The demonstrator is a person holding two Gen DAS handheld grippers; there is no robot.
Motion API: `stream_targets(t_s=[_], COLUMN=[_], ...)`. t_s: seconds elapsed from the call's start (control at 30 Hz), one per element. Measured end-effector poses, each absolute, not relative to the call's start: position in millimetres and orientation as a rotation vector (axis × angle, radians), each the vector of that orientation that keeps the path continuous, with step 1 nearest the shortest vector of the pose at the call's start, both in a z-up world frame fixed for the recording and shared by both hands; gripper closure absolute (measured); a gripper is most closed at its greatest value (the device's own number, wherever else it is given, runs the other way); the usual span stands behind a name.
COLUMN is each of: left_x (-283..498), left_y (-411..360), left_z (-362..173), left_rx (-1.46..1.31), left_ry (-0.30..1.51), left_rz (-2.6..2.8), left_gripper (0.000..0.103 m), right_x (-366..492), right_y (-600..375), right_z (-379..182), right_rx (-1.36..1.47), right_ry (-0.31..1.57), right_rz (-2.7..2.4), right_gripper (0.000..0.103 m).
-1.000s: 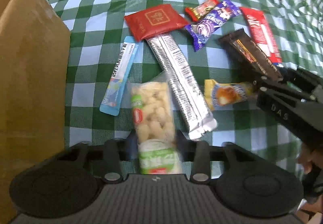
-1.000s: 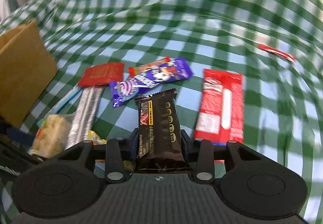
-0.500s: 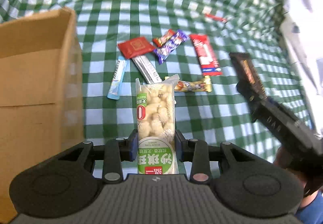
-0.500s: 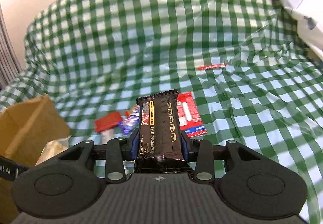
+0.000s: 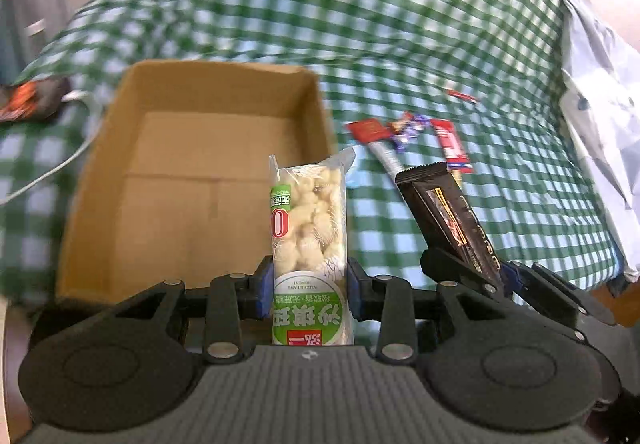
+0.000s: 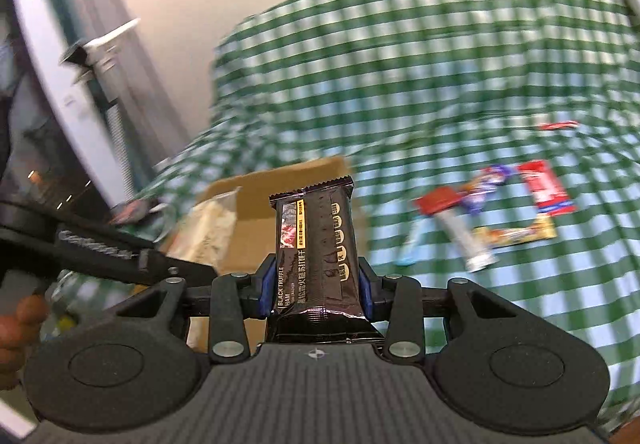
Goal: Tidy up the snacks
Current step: 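Carry the peanut bar and chocolate bar over the cardboard box with both tools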
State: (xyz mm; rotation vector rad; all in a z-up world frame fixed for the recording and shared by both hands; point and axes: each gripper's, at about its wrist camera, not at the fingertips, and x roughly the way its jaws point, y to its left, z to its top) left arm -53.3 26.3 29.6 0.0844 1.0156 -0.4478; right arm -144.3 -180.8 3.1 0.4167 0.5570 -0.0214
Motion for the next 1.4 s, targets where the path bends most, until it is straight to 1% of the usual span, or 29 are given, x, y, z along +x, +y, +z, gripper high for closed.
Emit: stream_targets(t_s=[0.23,0.47,0.9,1.4], left_x=[-80.0,-93.9,-101.5,-99.2], left_y=[109.8,144.5,157.5,153.8], left_z=[33.5,32.0,34.3,29.9], left_rx=[0.063,0.023,-0.009,0.0], left_ry=[0.982,0.965,0.936,0.951], left_rz=[-0.37,-0.373,-0.396,-0.396], left_gripper=[0.063,0.063,0.063,0.063], right_x=[-154.6,-169.2,-170.8,-168.7], right_y=[-103.7,-63.4,-43.6,-45.0], right_z=[23.2,33.3,38.0,31.9], right_rx=[0.34,0.255,0.176,0.184], right_ry=[0.6,0.619,0.634,0.648], right_rz=[0.061,0.055,0.031,0.031], right_gripper=[0.062,0.062,0.062,0.062])
